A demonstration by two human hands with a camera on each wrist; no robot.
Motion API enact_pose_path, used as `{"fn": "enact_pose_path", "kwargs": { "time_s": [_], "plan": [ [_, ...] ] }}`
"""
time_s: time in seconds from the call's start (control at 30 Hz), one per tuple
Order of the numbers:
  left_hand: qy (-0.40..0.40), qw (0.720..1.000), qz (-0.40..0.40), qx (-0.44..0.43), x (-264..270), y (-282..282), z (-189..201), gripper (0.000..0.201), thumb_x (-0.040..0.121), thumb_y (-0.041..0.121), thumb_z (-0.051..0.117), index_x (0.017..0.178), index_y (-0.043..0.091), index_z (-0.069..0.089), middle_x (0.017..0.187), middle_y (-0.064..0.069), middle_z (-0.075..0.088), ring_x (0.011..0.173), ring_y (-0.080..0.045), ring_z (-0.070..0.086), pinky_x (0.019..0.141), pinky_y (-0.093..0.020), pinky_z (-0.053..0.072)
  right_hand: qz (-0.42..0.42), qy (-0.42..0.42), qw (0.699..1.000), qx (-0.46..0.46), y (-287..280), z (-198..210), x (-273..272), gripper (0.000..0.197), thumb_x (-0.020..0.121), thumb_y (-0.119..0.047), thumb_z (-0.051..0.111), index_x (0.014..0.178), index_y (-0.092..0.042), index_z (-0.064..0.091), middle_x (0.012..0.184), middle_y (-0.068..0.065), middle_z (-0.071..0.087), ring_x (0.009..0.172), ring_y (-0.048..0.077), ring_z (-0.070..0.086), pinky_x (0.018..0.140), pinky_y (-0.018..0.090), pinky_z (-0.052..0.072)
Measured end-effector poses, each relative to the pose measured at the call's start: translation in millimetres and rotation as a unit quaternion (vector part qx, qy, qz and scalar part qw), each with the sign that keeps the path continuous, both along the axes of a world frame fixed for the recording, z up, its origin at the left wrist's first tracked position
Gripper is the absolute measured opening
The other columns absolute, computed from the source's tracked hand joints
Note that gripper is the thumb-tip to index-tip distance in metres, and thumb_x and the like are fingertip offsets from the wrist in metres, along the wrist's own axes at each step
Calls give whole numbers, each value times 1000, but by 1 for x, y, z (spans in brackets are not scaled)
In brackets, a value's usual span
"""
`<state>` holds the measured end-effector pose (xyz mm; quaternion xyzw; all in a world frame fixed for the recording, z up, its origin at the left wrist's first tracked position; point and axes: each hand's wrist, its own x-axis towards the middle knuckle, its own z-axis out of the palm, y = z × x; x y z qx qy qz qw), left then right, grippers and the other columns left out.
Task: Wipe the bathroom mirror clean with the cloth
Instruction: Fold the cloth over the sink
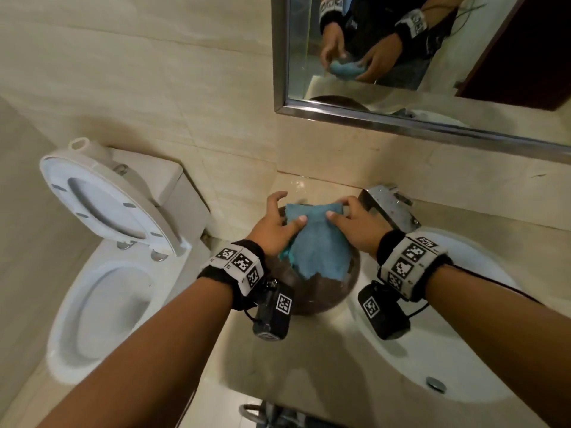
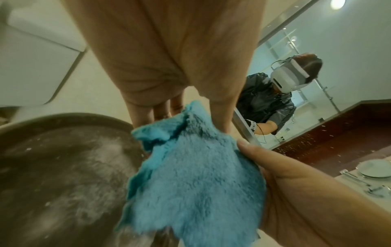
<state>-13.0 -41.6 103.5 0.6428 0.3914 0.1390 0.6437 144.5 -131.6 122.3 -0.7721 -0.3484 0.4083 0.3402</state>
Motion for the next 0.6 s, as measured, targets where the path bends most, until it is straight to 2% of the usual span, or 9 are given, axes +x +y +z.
{"fn": "enact_pose_path", "kwargs": {
  "time_s": [0.03,0.1,0.17,0.23,0.3,0.33,0.4,0.5,0.6],
  "plan": [
    [-12,1000,-15,-6,-1,0,-5,65,88,10,62,134,27,19,118,-8,56,106,-23,60,88,-36,53,-11,43,999,10,-1,-4,0,46,93,-26,56,132,-19,33,119,12,54,101,25,58,85,38,52],
    [-6,998,-55,3,-3,2,-17,69,81,-5,66,127,29,28,122,-7,49,113,-23,54,89,-38,52,-3,110,993,29,-2,-14,2,67,86,-13,65,137,-30,23,122,14,51,105,30,59,85,48,53],
    [16,997,-77,18,-3,4,-32,61,76,-13,65,117,27,42,125,-10,47,117,-27,50,92,-42,51,40,109,992,39,-4,-25,3,74,81,2,65,135,-33,29,124,12,46,109,30,55,86,52,52],
    [40,995,-84,23,-2,7,-48,56,75,-14,65,113,24,51,128,-13,49,120,-29,50,98,-44,47,77,62,995,28,-4,-37,3,59,81,8,59,127,-27,45,126,9,47,113,28,51,92,50,49],
    [93,989,-98,64,0,10,-64,58,75,-12,67,122,17,52,132,-12,48,122,-25,48,102,-35,42,122,-14,992,5,-3,-54,5,47,82,7,58,120,-21,56,130,9,49,119,26,48,101,42,42],
    [120,983,-108,86,3,11,-73,60,75,-10,68,127,15,51,134,-11,47,123,-24,47,102,-30,40,139,-44,989,-11,-2,-64,6,47,82,5,59,122,-20,56,132,10,49,120,26,47,103,38,39],
    [150,976,-116,108,5,11,-92,64,74,-8,69,131,14,49,138,-11,44,127,-23,43,104,-29,38,153,-68,985,-36,-2,-84,6,54,80,2,61,129,-21,52,134,11,47,123,26,44,106,37,35],
    [190,969,-117,110,6,13,-121,71,73,-2,71,135,19,45,141,-13,39,131,-27,39,110,-38,33,142,-74,985,-68,-1,-111,7,60,79,1,61,132,-22,49,135,12,44,125,28,42,107,37,34],
    [231,959,-136,86,0,14,-144,74,72,4,74,137,23,44,142,-14,38,130,-29,41,109,-42,35,146,-72,979,-119,-4,-129,7,62,81,-2,62,136,-23,44,137,13,41,125,29,41,104,36,37]
  ]
}}
